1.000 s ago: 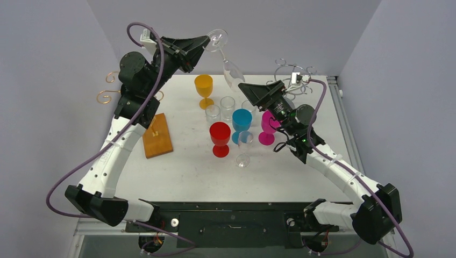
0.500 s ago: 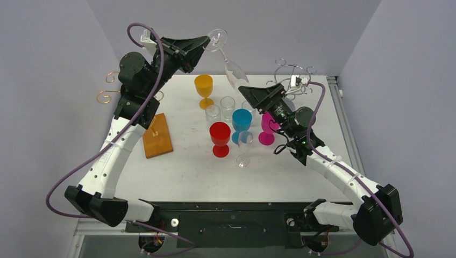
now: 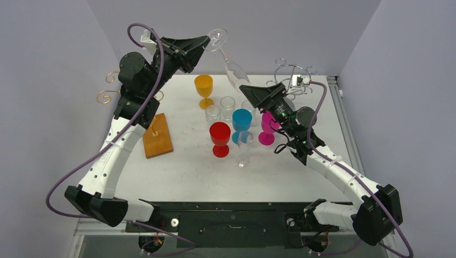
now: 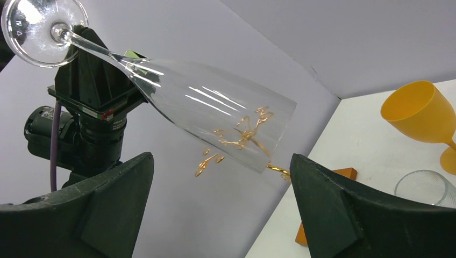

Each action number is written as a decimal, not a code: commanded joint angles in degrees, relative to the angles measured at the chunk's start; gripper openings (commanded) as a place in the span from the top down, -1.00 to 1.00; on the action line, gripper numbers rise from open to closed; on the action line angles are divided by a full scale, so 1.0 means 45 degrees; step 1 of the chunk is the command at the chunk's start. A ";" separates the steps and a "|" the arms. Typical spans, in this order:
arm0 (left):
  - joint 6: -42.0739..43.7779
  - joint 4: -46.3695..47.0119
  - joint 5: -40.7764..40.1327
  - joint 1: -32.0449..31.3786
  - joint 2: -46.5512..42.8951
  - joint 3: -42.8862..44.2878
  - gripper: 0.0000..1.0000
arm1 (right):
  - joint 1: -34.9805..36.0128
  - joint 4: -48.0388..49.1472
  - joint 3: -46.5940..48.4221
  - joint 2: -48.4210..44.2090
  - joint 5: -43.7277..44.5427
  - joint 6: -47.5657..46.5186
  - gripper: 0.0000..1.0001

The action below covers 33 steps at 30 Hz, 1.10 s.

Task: Take the wine glass off the wine glass rack
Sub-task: Place the wine glass at the center of the board.

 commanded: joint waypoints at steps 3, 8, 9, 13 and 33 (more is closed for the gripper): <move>-0.0451 0.1340 0.0135 -0.0069 -0.0510 0.0075 1.00 | -0.0102 0.1937 0.0413 0.0097 -0.0492 0.0177 -0.82; -0.0715 0.1629 0.0247 -0.0068 -0.0508 -0.0116 1.00 | -0.0102 0.3171 0.0527 0.0408 -0.0955 0.0714 -0.75; -0.0782 0.1664 0.0297 -0.0068 -0.0486 -0.0138 1.00 | -0.0097 0.3483 0.0529 0.0449 -0.0995 0.0874 -0.72; -0.1047 0.1957 0.0426 -0.0068 -0.0472 -0.0329 1.00 | -0.0102 0.4513 0.0469 0.0605 -0.1198 0.1356 -0.57; -0.2027 0.2833 0.0748 -0.0068 -0.0601 -0.1323 1.00 | -0.0102 0.6907 0.0334 0.0611 -0.1608 0.2065 0.23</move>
